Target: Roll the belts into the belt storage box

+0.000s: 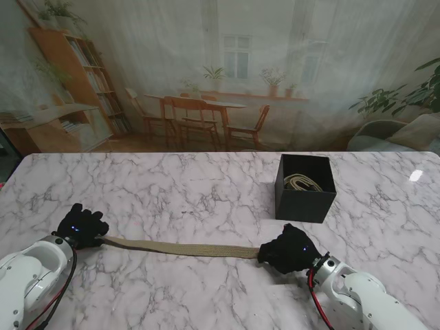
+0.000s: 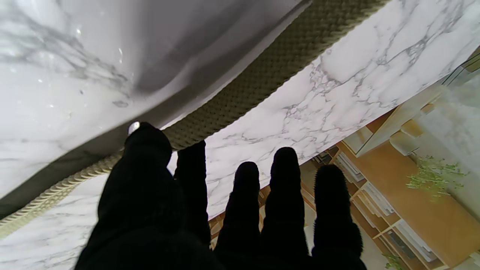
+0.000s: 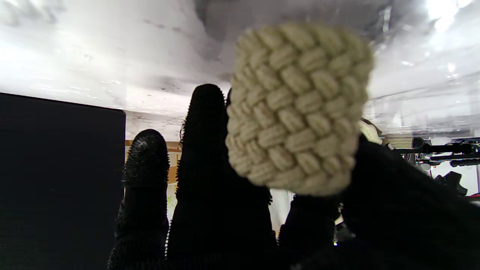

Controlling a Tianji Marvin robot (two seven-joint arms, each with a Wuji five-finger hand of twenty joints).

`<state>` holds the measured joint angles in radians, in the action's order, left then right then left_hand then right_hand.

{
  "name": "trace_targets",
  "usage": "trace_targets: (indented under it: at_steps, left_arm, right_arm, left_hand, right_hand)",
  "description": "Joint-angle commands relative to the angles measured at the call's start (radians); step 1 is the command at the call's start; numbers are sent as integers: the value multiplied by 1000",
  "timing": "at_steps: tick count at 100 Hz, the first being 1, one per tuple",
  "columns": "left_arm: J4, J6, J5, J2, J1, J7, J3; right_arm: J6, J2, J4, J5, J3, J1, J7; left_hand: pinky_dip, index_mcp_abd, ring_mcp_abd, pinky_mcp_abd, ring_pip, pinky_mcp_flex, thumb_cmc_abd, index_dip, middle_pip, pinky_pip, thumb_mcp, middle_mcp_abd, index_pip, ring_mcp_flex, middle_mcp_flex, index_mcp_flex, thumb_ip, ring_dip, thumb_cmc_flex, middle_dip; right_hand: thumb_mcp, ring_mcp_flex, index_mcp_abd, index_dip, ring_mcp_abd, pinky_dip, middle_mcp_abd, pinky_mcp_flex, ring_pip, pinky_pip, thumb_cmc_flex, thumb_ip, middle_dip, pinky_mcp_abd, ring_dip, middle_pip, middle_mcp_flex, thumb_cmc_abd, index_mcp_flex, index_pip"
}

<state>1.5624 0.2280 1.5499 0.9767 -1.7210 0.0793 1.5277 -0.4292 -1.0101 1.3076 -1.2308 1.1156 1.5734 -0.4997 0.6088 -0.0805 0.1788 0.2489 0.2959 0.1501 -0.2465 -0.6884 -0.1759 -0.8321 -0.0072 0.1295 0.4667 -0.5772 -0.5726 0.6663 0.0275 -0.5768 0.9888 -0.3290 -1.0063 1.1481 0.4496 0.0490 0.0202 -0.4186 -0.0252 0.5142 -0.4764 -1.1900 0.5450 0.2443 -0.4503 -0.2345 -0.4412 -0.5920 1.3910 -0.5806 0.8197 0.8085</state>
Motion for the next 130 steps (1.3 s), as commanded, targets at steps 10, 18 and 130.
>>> trace_targets:
  at_steps: [10, 18, 130]
  left_arm:
    - [8, 41, 18, -7, -28, -11, 16]
    - [17, 55, 26, -8, -45, -42, 28]
    - [184, 114, 65, 3, -230, -66, 114]
  right_arm:
    - [12, 1, -5, -3, -2, 6, 2]
    - [17, 1, -6, -4, -1, 8, 2]
    - [151, -1, -21, -15, -24, 5, -8]
  left_hand:
    - [-11, -50, -2, 12, -31, -29, -74, -2, -1, 33, 32, -2, 152, 51, 59, 75, -20, 35, 15, -12]
    - [-10, -49, -6, 10, -26, -29, -105, -23, 0, 34, 34, 2, 199, 53, 89, 47, -26, 32, -6, -13]
    - [35, 79, 21, 17, 86, 53, 67, 103, -108, -88, 16, -28, 74, -122, -194, 103, -18, -101, -42, -128]
  right_hand:
    - [-93, -35, -14, -3, -128, 10, 100, -14, 40, 9, 54, 0, -6, 1, 11, -14, 66, -15, -37, -22]
    - [-94, -36, -17, -3, -128, 10, 100, -15, 41, 9, 55, -1, -6, 3, 12, -14, 66, -15, -38, -24]
    - [-82, -49, -63, 33, -118, 28, 92, -25, 42, 7, 57, -27, -6, -3, 25, -8, 65, 17, -90, -75]
